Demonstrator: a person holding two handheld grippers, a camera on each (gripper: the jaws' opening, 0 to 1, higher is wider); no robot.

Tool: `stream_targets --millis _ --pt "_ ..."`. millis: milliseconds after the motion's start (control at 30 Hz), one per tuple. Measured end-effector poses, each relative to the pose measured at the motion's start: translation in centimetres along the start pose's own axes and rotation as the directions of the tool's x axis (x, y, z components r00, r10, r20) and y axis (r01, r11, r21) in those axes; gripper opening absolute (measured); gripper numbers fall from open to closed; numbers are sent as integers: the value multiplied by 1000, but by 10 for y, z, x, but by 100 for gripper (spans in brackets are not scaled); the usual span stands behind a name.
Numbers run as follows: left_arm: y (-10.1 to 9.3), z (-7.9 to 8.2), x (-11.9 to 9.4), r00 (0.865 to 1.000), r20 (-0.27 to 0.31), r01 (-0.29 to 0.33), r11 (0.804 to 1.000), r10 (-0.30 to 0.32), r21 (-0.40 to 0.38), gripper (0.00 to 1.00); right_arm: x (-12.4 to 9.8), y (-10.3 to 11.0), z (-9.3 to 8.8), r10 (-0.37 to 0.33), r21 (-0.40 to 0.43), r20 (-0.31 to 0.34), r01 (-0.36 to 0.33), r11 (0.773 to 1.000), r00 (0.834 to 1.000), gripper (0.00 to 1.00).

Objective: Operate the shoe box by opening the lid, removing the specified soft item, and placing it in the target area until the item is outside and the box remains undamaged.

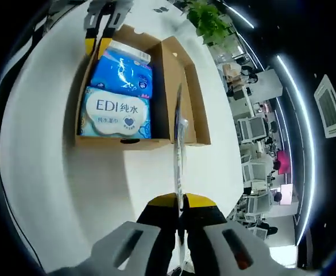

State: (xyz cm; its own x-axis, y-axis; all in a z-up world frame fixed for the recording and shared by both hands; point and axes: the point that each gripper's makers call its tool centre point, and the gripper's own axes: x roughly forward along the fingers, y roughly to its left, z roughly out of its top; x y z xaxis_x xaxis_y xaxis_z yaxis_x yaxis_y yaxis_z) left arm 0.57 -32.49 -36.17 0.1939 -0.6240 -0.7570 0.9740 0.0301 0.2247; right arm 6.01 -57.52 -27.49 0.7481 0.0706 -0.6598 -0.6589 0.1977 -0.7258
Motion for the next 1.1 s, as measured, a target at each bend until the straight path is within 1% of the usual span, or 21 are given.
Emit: stream_targets --millis 133,167,233,267,333,433,533,567,600,700,833,867,900,967,1033,1100 --pt "-1 1 0 1000 -3 2 1000 -2 -5 6 6 13 -18 22 18 3 -22 1000 1000 2" --pt "-1 1 0 1000 -4 5 1000 -5 -17 6 8 17 -21 32 22 0 -32 999 999 2" --pt "-2 1 0 1000 -6 7 1000 -7 -24 6 10 22 -26 40 18 1 -40 999 999 2" --pt "-1 -1 2 1000 -11 6 1000 -6 -26 6 12 25 -28 45 18 5 -45 999 999 2" --pt "-2 -1 2 1000 -14 4 1000 -4 -28 6 20 32 -32 67 21 -2 -67 998 998 2" --pt "-3 1 0 1000 -15 2 999 -2 -32 6 28 38 -34 90 25 0 -90 996 996 2" --pt "-2 0 1 1000 -12 7 999 -7 -35 6 39 52 -40 142 39 -18 -142 989 990 2" --pt "-2 0 1 1000 -12 7 999 -8 -36 6 42 54 -41 149 27 -31 -148 989 988 2" --pt "-3 1 0 1000 -14 10 999 -11 -35 6 44 55 -41 152 23 -31 -151 988 988 2" --pt "-2 -1 2 1000 -11 12 999 -12 -42 6 55 57 -43 169 30 -42 -168 985 985 2" --pt "-3 0 2 1000 -6 21 999 -21 -34 5 67 62 -42 192 31 -56 -191 981 980 2" --pt "-3 3 0 1000 -3 22 999 -22 -36 5 69 65 -42 199 31 -56 -198 980 978 2" --pt "-3 2 0 1000 1 26 999 -26 -42 5 71 70 -42 216 43 -60 -214 976 974 2" --pt "-2 1 1 1000 4 31 999 -31 -43 5 73 73 -44 218 19 -67 -217 976 974 2" --pt "-3 1 1 999 9 38 999 -38 -37 4 73 77 -43 237 28 -60 -236 971 970 2" --pt "-3 0 3 999 9 38 999 -38 -33 4 73 78 -44 238 26 -62 -237 971 969 2"
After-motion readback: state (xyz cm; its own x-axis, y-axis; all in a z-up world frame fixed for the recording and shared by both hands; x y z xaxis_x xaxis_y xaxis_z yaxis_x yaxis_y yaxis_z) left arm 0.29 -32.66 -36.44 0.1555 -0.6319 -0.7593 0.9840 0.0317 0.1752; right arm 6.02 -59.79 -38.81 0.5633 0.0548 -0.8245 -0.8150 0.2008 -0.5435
